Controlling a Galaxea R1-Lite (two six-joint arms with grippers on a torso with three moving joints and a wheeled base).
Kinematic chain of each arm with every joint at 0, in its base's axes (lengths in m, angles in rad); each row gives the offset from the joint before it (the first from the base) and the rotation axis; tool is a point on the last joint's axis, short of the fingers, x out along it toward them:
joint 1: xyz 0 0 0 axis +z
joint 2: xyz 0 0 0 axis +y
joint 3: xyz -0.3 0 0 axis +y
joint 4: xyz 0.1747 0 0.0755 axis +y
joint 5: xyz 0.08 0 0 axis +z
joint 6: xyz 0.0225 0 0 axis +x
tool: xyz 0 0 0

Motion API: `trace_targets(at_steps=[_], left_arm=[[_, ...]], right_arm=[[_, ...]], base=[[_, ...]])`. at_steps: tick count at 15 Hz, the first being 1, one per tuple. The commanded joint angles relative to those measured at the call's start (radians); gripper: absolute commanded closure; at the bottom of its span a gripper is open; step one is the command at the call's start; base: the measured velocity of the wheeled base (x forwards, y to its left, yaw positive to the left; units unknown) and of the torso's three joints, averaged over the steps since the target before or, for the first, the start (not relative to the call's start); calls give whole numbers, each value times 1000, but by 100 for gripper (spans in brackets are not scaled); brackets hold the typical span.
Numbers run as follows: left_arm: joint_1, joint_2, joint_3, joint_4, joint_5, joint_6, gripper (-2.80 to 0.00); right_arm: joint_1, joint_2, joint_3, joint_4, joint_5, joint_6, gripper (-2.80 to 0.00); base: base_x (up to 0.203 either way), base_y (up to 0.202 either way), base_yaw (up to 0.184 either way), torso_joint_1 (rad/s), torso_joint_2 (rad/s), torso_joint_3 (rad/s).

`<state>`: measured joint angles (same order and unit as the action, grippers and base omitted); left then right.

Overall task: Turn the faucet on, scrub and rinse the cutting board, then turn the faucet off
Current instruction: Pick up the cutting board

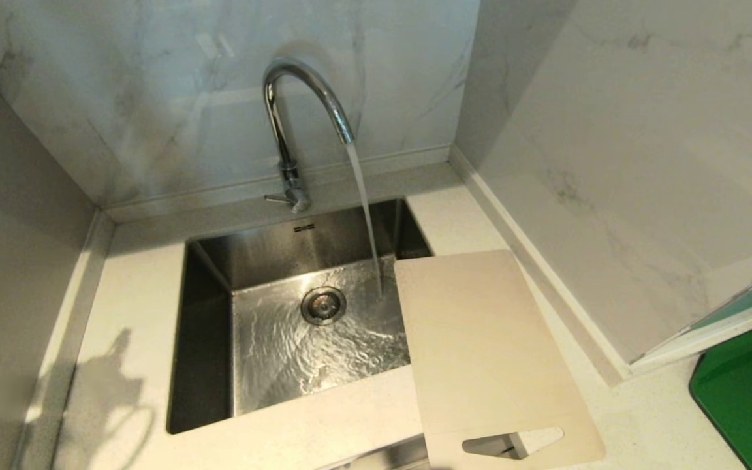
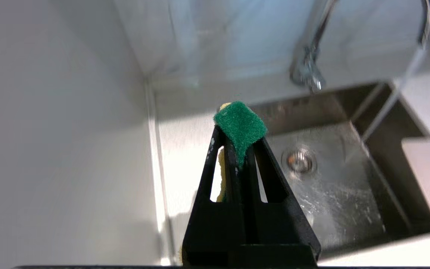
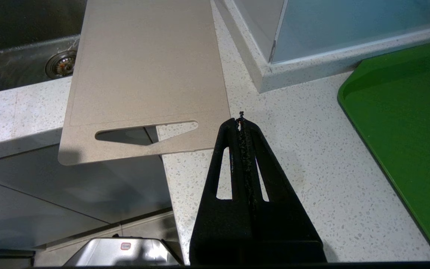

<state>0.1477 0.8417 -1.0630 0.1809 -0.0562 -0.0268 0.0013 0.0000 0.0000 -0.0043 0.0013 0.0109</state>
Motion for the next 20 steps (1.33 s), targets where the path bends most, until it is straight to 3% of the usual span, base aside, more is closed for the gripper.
trace_targets(at_steps=[1,6,9,15,20], left_arm=[[0,-199,148,7,0,5,0],[-5,-464,458,15,1,7,0],[-46,-558,610,15,1,7,0],[-63,-563,715,3,-69,1,0],[-108,-587,829,-106,-98,11,0]], right_arm=[[0,0,2,0,0,0,0],[0,0,2,0,0,0,0],[0,0,2,0,0,0,0],[0,0,2,0,0,0,0],[0,0,2,0,0,0,0]], base=[[0,0,0,0,0,0],[0,0,0,0,0,0],[0,0,0,0,0,0],[0,0,0,0,0,0],[0,0,0,0,0,0]])
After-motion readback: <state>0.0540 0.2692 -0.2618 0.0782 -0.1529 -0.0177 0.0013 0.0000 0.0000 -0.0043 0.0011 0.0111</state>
